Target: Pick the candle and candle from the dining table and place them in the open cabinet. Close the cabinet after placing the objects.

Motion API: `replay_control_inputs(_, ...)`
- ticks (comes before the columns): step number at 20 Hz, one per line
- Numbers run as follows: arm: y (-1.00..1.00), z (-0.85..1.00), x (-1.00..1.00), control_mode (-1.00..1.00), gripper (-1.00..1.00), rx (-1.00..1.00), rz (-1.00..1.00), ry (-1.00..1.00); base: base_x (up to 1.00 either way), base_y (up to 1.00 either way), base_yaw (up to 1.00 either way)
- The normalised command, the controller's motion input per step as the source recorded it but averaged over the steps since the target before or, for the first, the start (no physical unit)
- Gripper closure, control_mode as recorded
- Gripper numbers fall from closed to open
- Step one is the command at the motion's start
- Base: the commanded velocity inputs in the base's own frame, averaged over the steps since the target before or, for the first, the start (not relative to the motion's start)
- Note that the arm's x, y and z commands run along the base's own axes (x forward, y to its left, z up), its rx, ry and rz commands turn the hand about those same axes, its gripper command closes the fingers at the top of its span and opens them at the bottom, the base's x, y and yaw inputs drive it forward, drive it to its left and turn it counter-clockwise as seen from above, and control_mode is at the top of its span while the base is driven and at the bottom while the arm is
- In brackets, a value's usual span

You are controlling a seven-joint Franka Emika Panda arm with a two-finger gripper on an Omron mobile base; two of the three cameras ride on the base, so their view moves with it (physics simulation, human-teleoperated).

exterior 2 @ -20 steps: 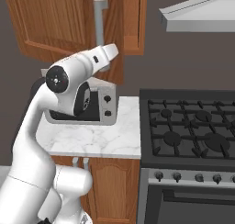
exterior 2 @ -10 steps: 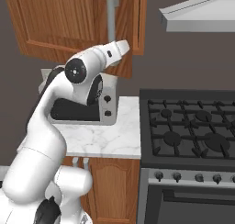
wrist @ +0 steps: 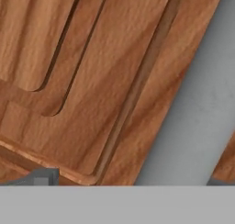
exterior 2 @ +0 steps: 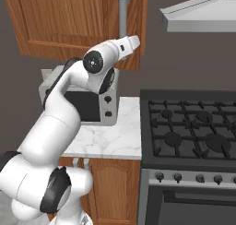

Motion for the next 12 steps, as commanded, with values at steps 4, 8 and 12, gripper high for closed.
replay_control_inputs(4,0.0,0.0,0.81,-1.0,-1.0,0.01,0.0,0.0,0.0,0.0,0.0)
replay_control_inputs(8,0.0,0.0,0.87,-1.0,-1.0,0.03,0.0,0.0,0.0,0.0,0.0)
replay_control_inputs(12,0.0,0.0,0.89,-1.0,-1.0,0.04,0.0,0.0,0.0,0.0,0.0)
